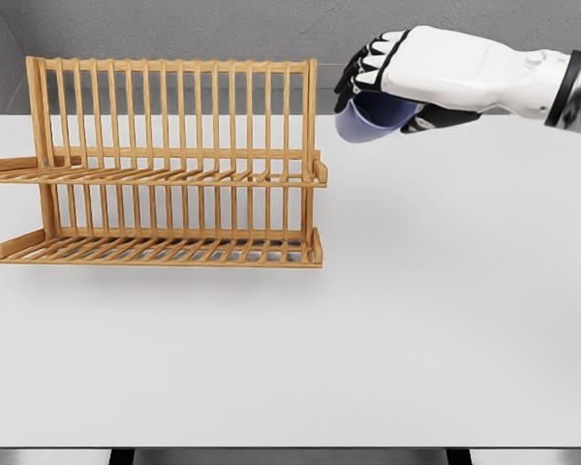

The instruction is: Right arm put cup on second shelf

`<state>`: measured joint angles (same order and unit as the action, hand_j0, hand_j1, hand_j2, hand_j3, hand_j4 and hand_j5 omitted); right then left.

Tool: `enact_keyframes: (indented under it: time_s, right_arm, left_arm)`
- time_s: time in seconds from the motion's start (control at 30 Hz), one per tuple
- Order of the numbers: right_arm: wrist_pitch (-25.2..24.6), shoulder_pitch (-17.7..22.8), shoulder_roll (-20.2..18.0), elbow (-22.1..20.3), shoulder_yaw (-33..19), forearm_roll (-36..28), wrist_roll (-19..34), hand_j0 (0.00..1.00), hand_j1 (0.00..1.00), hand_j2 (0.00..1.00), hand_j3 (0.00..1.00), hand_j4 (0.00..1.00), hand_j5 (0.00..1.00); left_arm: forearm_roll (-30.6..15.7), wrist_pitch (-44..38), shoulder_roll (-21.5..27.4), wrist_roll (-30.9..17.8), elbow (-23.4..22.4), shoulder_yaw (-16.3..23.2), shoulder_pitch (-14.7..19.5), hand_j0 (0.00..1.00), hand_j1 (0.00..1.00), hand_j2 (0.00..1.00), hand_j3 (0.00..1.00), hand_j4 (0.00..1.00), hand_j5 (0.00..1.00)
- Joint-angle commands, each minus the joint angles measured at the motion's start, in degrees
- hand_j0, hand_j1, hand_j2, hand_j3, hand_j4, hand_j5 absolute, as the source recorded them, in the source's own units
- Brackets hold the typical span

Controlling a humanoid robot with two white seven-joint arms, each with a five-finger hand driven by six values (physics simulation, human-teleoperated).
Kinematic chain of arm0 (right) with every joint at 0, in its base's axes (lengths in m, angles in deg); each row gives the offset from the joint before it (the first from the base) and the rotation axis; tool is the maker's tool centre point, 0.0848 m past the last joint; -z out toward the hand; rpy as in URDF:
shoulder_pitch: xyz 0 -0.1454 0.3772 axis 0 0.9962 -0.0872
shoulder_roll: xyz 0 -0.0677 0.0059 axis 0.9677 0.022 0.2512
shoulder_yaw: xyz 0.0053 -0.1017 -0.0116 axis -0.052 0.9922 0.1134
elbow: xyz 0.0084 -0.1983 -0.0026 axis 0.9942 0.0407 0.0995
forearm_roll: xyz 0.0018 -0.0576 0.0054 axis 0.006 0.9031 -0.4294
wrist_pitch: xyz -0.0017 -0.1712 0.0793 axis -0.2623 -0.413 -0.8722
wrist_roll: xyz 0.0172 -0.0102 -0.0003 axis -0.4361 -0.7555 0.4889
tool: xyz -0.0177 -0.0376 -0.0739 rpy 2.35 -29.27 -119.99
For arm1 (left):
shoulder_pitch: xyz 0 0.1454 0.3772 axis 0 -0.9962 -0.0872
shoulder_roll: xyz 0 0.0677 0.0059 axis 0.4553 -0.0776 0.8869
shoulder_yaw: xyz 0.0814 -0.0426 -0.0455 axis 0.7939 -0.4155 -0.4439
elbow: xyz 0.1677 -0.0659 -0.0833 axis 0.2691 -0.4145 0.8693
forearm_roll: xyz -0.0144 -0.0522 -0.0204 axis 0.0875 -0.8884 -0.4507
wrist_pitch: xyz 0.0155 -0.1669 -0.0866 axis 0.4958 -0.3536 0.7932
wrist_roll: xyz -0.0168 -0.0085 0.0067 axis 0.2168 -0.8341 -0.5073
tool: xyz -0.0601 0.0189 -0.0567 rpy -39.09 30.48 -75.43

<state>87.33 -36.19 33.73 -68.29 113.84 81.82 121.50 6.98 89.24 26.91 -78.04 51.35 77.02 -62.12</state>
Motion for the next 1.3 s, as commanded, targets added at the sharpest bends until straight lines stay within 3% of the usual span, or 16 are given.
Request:
enact_keyframes:
  time_s: [0.0,0.47,0.63,1.17,1.23,1.27]
  right_arm:
    - [-0.1,0.0,1.2,-0.1,0.1,-0.2,0.0,0.67,0.67,0.67,0.67,0.67,0.67]
    - [-0.1,-0.7,5.6,-0.1,0.8,-0.3,0.0,0.67,0.67,0.67,0.67,0.67,0.67]
    - [-0.7,-2.4,8.3,-0.1,3.4,-0.3,0.0,0.67,0.67,0.67,0.67,0.67,0.67]
    - [-0.9,-2.8,9.3,-0.1,8.8,-0.2,0.0,0.68,0.68,0.68,0.68,0.68,0.68]
    - [-0.9,-2.7,9.3,-0.1,8.8,-0.3,0.0,0.70,0.70,0.70,0.70,0.70,0.70]
    - [-0.9,-2.7,9.3,-0.1,8.9,-0.3,0.0,0.93,0.93,0.93,0.93,0.93,0.93]
  left_arm:
    - [0.0,0.0,0.0,0.0,0.0,0.0,0.0,1.00,1.00,1.00,1.00,1.00,1.00]
    - [0.0,0.0,0.0,0.0,0.0,0.0,0.0,1.00,1.00,1.00,1.00,1.00,1.00]
    - [0.0,0.0,0.0,0.0,0.0,0.0,0.0,1.00,1.00,1.00,1.00,1.00,1.00]
    - [0.0,0.0,0.0,0.0,0.0,0.0,0.0,1.00,1.00,1.00,1.00,1.00,1.00]
    - [0.0,0.0,0.0,0.0,0.0,0.0,0.0,1.00,1.00,1.00,1.00,1.00,1.00]
    - [0.0,0.0,0.0,0.0,0.0,0.0,0.0,1.00,1.00,1.00,1.00,1.00,1.00]
